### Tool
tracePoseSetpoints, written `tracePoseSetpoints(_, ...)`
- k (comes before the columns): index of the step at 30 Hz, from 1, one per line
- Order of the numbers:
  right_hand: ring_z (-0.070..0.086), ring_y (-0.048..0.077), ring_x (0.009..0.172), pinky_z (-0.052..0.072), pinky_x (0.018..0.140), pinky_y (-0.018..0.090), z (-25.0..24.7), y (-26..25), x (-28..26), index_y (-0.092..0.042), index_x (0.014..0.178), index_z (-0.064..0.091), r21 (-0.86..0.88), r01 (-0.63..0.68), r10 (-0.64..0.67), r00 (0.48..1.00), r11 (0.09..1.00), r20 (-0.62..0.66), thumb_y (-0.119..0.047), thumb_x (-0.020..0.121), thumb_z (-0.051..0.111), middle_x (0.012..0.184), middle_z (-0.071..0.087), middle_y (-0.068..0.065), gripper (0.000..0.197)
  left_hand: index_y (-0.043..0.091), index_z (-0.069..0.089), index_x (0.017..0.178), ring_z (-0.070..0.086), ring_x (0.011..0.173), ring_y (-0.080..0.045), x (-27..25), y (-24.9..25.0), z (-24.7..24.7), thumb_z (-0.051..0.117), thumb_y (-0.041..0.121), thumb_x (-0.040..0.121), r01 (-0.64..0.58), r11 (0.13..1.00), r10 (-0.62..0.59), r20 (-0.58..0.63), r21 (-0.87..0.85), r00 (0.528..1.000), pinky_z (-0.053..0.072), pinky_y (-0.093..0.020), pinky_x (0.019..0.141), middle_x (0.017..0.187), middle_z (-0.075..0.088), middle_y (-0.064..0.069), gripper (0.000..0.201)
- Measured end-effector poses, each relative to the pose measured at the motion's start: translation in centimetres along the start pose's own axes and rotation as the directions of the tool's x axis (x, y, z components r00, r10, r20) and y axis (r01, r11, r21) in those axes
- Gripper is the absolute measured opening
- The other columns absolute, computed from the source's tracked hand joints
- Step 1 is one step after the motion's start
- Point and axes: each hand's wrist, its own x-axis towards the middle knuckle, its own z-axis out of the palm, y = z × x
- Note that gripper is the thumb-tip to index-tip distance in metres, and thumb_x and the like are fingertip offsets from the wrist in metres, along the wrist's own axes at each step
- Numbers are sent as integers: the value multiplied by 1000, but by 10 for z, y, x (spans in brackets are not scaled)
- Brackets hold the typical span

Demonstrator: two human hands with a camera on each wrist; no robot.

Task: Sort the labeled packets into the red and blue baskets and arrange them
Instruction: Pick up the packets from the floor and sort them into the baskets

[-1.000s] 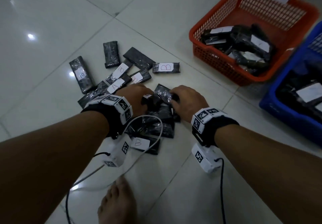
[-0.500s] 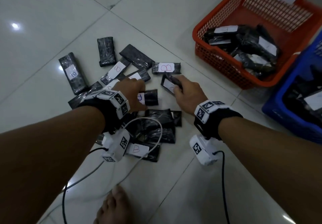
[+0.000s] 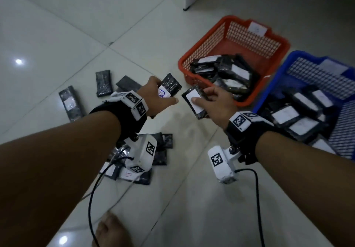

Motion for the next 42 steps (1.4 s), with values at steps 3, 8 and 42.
tracePoseSetpoints(3,63,19,87,49,75,26,-47,-15,-8,-14,98,64,-264,153,-160,987,952,-6,-27,83,75,91,67,1,22,18,51,98,69,71,-27,-4,41,8,67,47,83,-129,985,130,-7,114,991,57,-35,61,86,69,-8,36)
tracePoseSetpoints(8,60,17,86,42,73,25,-132,-18,-22,-21,103,55,-517,257,-304,953,816,-6,-28,92,63,94,63,0,16,25,50,97,55,67,-19,-1,111,32,57,55,88,-263,940,278,-39,219,960,38,-25,55,73,55,7,32)
tracePoseSetpoints(42,57,25,104,49,87,37,-159,-40,107,-19,127,46,-664,147,-239,970,733,-49,-21,96,46,120,58,7,31,18,63,112,60,81,-29,196,179,50,48,60,90,-622,561,522,351,546,778,51,-37,73,92,66,-10,50)
